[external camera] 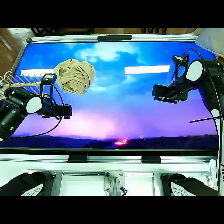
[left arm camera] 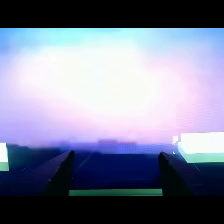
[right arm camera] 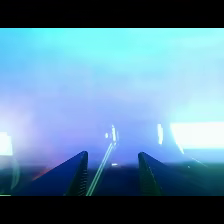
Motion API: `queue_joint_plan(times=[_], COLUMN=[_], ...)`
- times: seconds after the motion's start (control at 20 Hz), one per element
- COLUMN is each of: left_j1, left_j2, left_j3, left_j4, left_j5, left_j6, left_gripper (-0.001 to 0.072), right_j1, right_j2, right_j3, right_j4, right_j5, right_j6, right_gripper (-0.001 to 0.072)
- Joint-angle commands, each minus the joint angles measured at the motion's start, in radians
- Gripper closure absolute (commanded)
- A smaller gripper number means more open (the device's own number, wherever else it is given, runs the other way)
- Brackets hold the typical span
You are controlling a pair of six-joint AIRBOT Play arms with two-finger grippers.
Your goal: Fold the shirts.
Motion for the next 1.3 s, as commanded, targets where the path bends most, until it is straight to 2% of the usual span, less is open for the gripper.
queue_joint_plan(times=[0.0,0.85,1.05,1.15,1.25], left_j1=[0.001,0.001,0.001,0.0,0.0], left_j2=[0.001,0.001,0.001,-0.002,-0.003], left_j3=[0.0,0.0,0.0,-0.001,0.0], left_j4=[0.0,0.0,0.0,0.0,0.0], left_j5=[0.0,0.0,0.0,0.049,0.148], left_j6=[0.0,0.0,-0.001,-0.022,-0.023], left_gripper=[0.0102,0.0102,0.0102,0.0102,0.0102], right_j1=[0.001,0.001,0.001,0.001,0.001], right_j2=[-0.001,-0.001,-0.001,-0.001,-0.001], right_j3=[0.0,0.0,0.0,0.0,0.0], right_j4=[0.0,0.0,-0.003,-0.002,-0.003], right_j5=[0.0,0.0,-0.042,-0.035,-0.004], right_j6=[0.0,0.0,0.0,0.0,-0.064], right_gripper=[0.0264,0.0264,0.0265,0.0265,0.0265])
